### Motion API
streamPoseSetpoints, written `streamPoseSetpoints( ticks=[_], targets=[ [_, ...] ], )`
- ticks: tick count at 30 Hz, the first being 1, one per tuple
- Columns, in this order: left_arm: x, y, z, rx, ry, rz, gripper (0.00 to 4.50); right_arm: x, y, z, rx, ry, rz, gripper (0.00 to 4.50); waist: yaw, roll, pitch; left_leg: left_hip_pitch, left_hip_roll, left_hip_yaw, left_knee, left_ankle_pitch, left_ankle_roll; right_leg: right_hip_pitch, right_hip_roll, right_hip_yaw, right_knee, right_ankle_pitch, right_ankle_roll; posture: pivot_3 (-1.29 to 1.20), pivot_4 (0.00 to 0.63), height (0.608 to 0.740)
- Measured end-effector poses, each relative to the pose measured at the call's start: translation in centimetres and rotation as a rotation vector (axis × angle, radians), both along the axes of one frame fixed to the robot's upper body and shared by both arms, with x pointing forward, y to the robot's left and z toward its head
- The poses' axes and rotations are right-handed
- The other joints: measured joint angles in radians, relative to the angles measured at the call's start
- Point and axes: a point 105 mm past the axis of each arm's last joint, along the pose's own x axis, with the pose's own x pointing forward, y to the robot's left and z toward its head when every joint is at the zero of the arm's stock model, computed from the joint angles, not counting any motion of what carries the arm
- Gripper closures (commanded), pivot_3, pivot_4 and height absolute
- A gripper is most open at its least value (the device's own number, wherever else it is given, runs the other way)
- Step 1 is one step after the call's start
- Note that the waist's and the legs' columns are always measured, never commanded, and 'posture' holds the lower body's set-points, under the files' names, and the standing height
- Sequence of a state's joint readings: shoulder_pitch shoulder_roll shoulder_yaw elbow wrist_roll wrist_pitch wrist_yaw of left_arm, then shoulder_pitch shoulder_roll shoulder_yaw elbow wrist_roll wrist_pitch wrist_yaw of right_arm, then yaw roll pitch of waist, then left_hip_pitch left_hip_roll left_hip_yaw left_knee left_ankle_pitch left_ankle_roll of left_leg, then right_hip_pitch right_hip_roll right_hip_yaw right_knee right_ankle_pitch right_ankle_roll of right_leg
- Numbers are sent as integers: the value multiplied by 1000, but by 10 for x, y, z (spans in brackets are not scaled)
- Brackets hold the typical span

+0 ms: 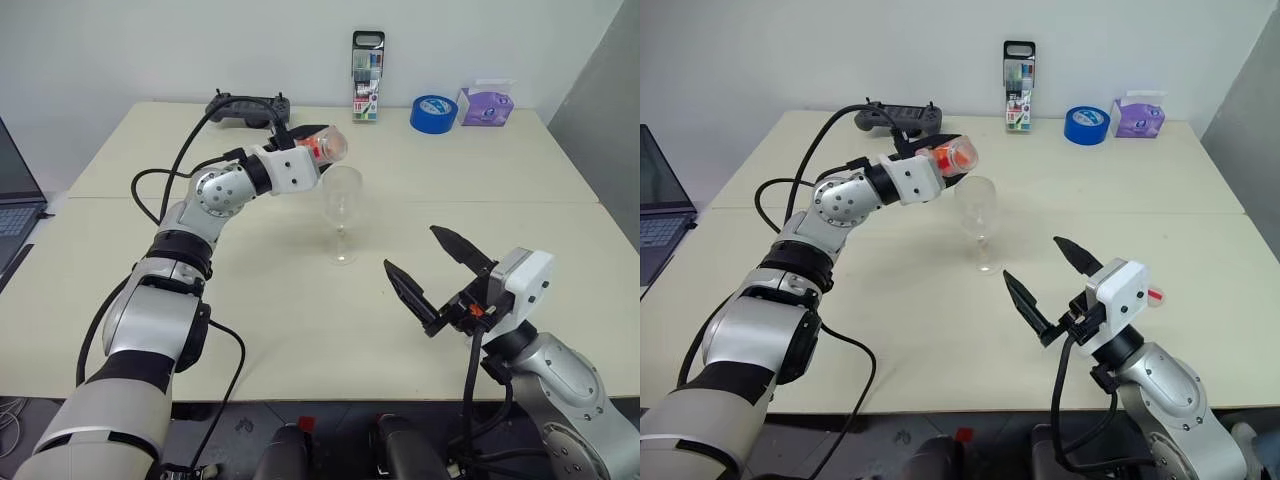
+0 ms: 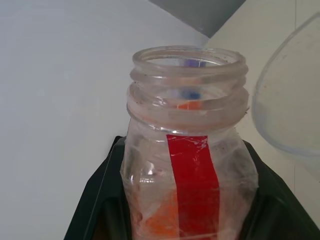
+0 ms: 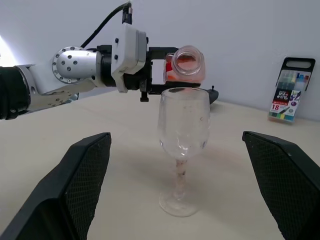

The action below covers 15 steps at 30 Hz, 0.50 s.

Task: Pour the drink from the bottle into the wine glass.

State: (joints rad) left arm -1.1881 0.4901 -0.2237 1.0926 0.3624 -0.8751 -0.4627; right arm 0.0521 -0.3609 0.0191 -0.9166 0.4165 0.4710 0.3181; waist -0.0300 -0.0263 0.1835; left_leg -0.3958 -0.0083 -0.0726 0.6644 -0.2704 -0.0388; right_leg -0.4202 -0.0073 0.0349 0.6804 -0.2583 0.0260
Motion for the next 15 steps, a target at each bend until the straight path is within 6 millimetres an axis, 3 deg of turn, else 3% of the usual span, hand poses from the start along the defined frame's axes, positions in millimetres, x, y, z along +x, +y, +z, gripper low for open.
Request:
streamPoseSetpoints(
  ticks=[15],
  targets=[
    [2, 0, 9, 155, -145, 33, 2577, 7, -8, 2, 26, -18, -51, 0, 0, 0, 0, 0, 0, 1, 0, 0, 0, 0, 0, 0, 1, 0, 0, 0, 150, 740]
  ],
)
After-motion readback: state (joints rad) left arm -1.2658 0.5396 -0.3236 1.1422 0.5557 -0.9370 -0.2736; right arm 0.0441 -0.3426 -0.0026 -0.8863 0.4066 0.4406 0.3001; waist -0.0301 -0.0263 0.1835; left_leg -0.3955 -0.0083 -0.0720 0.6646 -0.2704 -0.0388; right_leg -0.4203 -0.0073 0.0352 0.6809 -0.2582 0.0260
